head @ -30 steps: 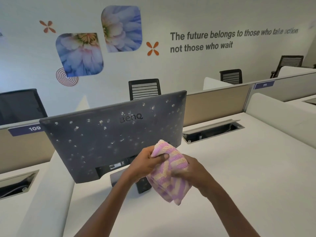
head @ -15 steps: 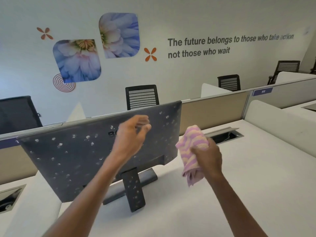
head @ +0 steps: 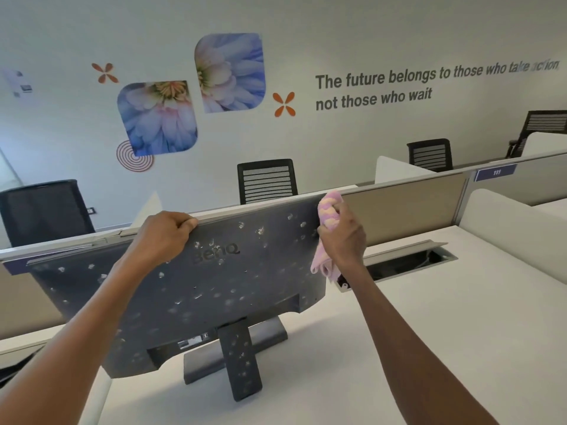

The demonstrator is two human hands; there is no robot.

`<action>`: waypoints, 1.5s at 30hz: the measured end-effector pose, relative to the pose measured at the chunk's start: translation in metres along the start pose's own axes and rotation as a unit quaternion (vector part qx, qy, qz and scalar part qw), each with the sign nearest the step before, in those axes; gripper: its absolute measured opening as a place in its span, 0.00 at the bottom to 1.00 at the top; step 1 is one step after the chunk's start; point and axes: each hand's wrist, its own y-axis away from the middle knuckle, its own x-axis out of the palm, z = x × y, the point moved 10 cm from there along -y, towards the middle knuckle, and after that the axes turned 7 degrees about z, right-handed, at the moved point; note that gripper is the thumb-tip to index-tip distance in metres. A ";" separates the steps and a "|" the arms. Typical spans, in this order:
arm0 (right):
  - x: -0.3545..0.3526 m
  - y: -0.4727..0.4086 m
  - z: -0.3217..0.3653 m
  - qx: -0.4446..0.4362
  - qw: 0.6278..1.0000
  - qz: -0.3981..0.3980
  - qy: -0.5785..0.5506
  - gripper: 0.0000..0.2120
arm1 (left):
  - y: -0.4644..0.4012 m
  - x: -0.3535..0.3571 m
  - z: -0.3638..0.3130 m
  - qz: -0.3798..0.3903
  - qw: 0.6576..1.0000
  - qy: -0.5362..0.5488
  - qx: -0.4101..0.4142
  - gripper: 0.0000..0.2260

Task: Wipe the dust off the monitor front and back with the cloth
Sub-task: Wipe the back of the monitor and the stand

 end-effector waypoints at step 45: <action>0.042 0.050 0.030 -0.064 0.992 0.105 0.032 0.19 | -0.001 0.004 0.008 -0.025 0.995 0.095 -0.002 0.12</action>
